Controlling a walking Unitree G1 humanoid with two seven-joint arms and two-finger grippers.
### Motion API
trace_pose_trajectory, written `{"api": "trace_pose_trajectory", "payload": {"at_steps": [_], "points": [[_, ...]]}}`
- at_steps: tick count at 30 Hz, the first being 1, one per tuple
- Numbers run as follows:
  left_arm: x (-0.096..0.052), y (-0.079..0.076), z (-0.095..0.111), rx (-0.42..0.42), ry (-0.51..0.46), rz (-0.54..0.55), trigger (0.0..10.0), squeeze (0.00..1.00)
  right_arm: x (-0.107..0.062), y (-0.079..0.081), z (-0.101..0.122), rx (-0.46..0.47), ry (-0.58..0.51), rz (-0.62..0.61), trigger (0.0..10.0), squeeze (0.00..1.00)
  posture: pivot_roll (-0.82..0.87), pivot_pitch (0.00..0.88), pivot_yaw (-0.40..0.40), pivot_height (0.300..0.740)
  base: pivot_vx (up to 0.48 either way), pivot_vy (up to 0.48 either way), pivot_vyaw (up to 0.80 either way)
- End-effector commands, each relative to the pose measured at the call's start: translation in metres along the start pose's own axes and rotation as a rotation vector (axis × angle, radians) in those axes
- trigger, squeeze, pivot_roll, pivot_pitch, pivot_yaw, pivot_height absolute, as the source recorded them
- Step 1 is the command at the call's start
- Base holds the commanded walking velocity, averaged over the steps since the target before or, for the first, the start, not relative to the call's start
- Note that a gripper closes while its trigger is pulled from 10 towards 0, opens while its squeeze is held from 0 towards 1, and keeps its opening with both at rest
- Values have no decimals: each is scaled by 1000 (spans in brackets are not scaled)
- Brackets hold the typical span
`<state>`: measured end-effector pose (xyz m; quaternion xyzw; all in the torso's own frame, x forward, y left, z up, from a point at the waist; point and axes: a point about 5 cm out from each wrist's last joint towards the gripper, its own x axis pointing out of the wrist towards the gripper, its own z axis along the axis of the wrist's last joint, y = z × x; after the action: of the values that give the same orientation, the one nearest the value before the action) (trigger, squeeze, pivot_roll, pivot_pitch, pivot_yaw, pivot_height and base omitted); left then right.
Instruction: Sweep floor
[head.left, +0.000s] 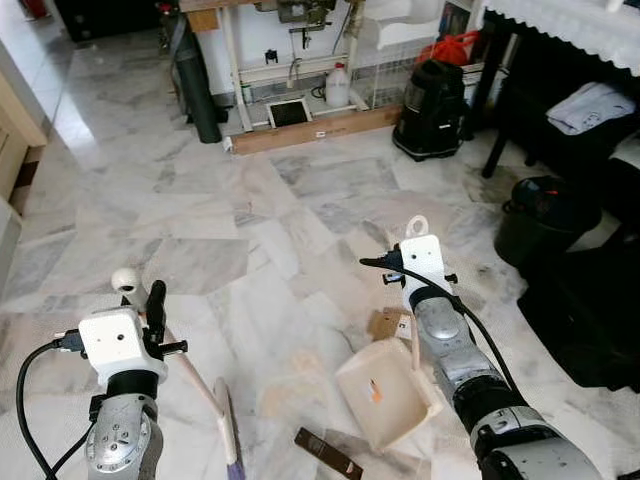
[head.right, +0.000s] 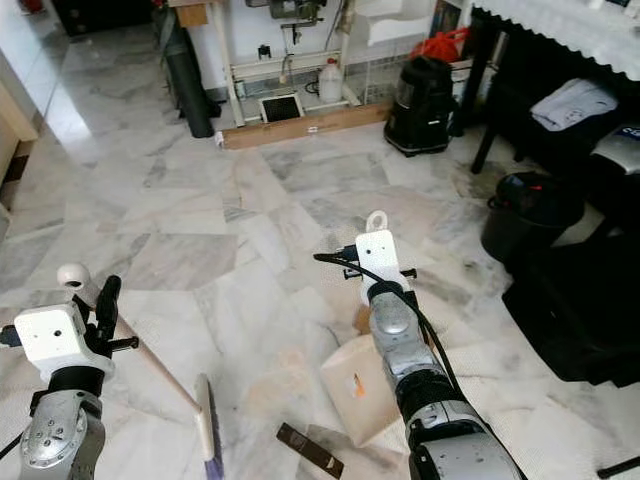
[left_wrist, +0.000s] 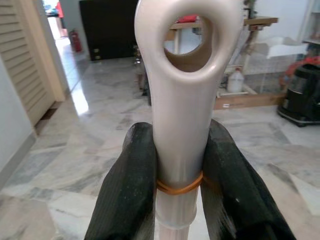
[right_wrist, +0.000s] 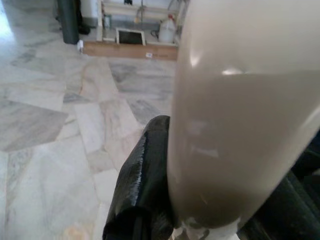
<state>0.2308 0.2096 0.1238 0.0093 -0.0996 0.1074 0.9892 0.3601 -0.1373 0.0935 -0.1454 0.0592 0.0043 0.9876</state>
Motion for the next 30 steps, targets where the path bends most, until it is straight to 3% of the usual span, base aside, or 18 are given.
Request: {"api": "trace_pose_trajectory", "payload": {"at_steps": [1,13,30], "points": [[1,2,1,2,3,-9,10000,0,1,3,3,-18,0,-2,10000,0,-171,73,47,740,0,0,0],[3,-4,-4,-13,32,-57,10000,0,-3,6,-16,-69,105,14,10000,0,-171,75,51,740,0,0,0],[4,-6,-17,-49,110,-108,10000,0,-11,11,-42,-52,235,38,10000,0,-168,68,54,740,0,0,0]]}}
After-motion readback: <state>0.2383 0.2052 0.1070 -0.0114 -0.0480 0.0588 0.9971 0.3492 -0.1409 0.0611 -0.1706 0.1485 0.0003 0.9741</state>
